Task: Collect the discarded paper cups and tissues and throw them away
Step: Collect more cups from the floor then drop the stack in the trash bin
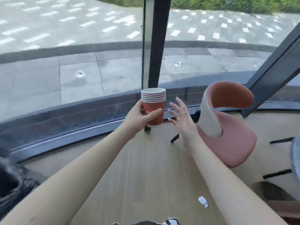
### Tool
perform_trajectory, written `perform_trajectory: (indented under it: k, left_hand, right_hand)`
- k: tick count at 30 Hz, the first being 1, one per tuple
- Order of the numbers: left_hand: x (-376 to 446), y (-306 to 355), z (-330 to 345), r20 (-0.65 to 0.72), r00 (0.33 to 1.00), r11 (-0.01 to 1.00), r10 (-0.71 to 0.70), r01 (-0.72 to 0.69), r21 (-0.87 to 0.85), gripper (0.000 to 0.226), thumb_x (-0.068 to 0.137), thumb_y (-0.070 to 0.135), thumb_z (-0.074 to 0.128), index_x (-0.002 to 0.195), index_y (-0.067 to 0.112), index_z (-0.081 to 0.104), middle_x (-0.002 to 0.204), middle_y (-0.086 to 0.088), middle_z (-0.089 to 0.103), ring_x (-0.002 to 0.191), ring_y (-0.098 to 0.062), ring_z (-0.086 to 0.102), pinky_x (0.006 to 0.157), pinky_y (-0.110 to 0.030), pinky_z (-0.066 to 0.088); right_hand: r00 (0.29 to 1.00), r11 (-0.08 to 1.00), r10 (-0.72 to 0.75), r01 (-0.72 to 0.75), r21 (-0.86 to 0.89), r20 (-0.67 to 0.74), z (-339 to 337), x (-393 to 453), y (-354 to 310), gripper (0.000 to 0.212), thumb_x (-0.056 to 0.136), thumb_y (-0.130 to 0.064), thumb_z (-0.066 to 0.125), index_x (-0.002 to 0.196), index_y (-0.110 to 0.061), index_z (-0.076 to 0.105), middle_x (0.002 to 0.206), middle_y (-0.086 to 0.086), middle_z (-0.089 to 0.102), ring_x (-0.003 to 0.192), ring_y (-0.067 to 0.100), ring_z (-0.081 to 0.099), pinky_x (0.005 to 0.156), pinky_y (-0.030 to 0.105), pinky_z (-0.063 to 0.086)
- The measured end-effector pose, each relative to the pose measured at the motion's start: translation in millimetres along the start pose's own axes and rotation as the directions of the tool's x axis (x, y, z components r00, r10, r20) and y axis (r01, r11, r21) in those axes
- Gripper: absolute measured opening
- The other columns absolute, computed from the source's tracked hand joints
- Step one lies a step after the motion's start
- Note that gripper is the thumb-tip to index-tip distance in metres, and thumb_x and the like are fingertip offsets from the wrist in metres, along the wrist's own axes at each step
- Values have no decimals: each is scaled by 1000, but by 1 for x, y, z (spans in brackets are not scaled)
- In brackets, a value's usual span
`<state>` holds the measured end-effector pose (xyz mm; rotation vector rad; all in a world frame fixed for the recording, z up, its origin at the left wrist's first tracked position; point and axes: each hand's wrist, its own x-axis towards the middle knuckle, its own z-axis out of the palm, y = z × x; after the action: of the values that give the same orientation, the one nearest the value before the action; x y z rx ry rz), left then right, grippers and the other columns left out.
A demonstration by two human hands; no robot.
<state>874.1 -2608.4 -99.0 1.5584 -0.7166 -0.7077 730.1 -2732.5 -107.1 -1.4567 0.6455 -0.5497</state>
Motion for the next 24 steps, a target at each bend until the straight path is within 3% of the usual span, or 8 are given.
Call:
perform_trajectory:
  k: [4, 8, 13, 18, 21, 24]
  left_hand:
    - [-23, -9, -81, -113, 993, 1000, -18, 18, 6, 66, 62, 66, 80, 118, 40, 58, 111, 18, 72, 99, 1, 69, 80, -18, 52]
    - [-51, -16, -153, -207, 978, 1000, -24, 23, -6, 62, 60, 66, 81, 114, 44, 58, 109, 22, 72, 99, 2, 68, 81, -17, 51]
    - [-88, -26, -235, -321, 946, 999, -50, 44, -28, 63, 65, 58, 83, 119, 37, 59, 113, 15, 72, 101, -1, 69, 83, -20, 51]
    - [-118, -37, -292, -446, 893, 998, -67, 52, -45, 57, 63, 59, 83, 113, 43, 59, 108, 20, 72, 98, 3, 68, 74, -11, 52]
    - [-130, -47, -320, -521, 849, 996, -87, 59, -70, 66, 63, 58, 83, 121, 37, 60, 114, 13, 72, 104, -4, 68, 87, -23, 54]
    - [-139, -60, -347, -588, 800, 993, -121, 88, -84, 68, 64, 59, 83, 123, 37, 58, 118, 12, 70, 109, -9, 67, 94, -32, 54]
  right_hand:
    - [991, 1000, -16, 16, -5, 132, 86, 0, -4, 48, 96, -63, 31, 140, -49, 40, 144, -12, 51, 132, 8, 51, 109, 35, 42]
    - [973, 1000, -28, 29, -4, 230, 163, 5, -7, 41, 96, -65, 32, 133, -54, 44, 140, -17, 54, 128, 4, 54, 109, 37, 43]
    - [936, 999, -30, 39, -17, 351, 250, 7, -7, 33, 95, -65, 32, 125, -62, 47, 137, -21, 56, 127, 4, 55, 110, 39, 44]
    - [878, 997, -13, 45, -56, 479, 319, 5, -3, 30, 99, -64, 29, 126, -65, 44, 135, -26, 55, 123, -3, 56, 104, 33, 47]
    - [836, 996, 4, 44, -75, 548, 358, 10, 1, 31, 100, -64, 30, 127, -65, 44, 134, -26, 56, 122, -4, 56, 100, 30, 47]
    - [787, 997, 24, 28, -74, 617, 396, 21, 8, 32, 96, -67, 34, 125, -66, 47, 133, -25, 58, 122, -2, 57, 105, 36, 47]
